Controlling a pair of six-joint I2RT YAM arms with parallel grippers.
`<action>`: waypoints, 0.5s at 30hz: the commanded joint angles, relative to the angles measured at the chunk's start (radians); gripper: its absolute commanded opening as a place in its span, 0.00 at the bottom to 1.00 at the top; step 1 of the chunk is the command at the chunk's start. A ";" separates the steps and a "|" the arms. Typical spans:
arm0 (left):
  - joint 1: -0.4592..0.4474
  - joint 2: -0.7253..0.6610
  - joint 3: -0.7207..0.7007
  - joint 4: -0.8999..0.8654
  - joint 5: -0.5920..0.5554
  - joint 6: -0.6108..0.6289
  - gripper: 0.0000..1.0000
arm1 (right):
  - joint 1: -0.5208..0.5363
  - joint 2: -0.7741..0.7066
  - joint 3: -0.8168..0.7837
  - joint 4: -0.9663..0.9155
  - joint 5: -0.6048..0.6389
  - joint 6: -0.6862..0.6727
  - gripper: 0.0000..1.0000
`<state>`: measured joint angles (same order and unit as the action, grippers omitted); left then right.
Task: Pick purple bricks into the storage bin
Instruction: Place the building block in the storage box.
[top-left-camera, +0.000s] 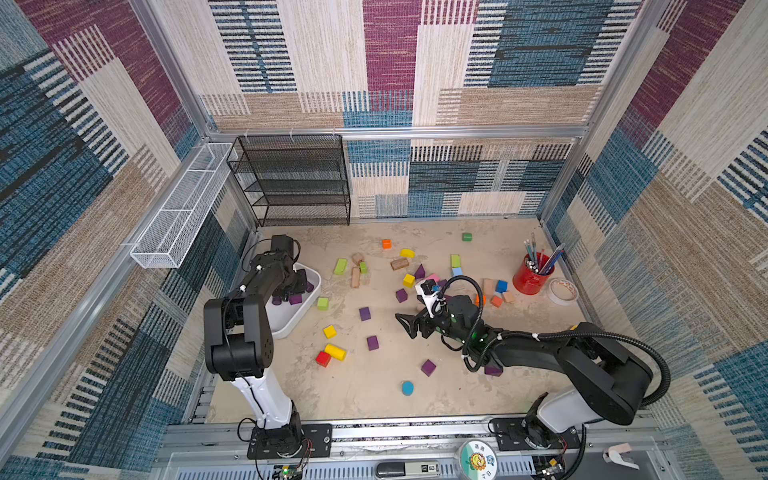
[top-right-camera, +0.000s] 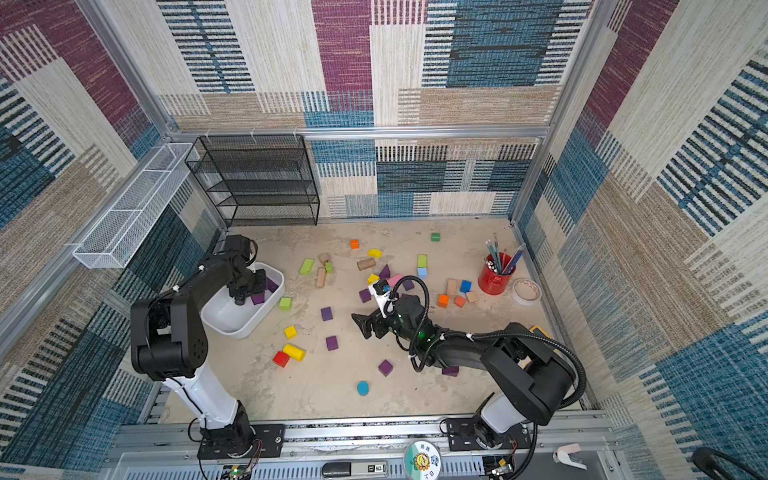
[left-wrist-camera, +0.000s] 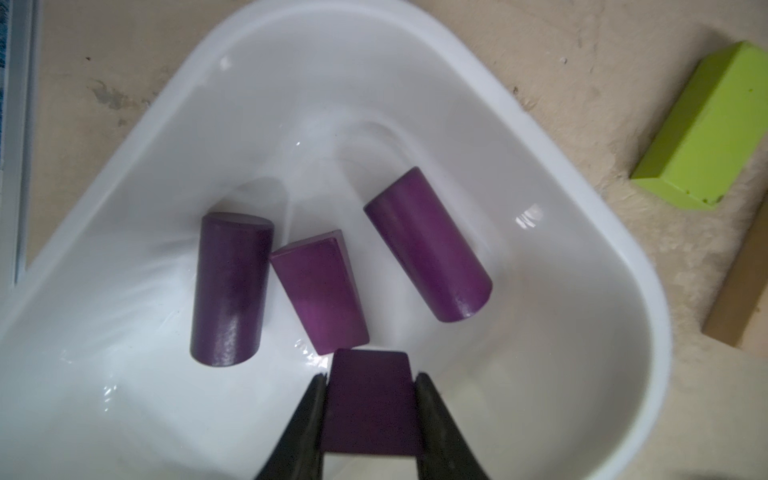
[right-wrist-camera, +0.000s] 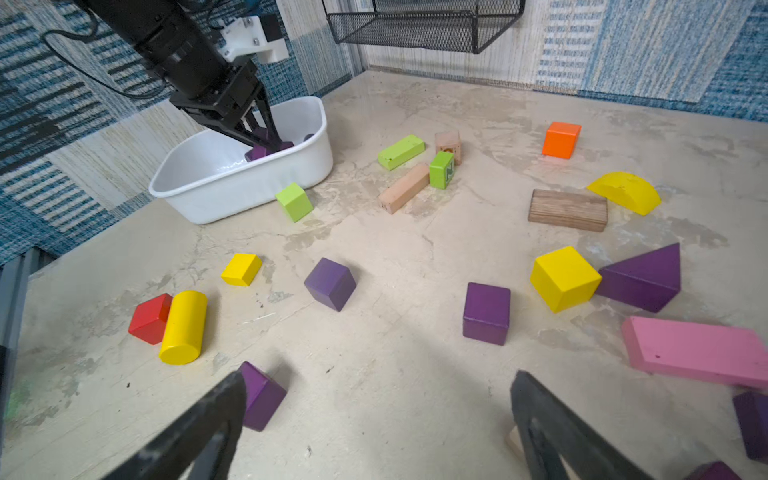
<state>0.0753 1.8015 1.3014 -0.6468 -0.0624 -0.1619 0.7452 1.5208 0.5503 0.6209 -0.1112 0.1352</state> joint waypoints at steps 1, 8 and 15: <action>-0.003 0.004 0.011 -0.022 0.022 -0.033 0.33 | 0.003 0.015 0.026 -0.067 0.117 0.023 0.99; -0.011 0.010 0.021 -0.036 0.018 -0.036 0.36 | 0.005 0.063 0.081 -0.176 0.353 0.050 1.00; -0.015 0.010 0.025 -0.045 0.008 -0.039 0.40 | 0.007 0.056 0.082 -0.192 0.443 0.067 1.00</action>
<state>0.0624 1.8118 1.3167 -0.6769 -0.0471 -0.1650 0.7513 1.5852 0.6319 0.4358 0.2588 0.1833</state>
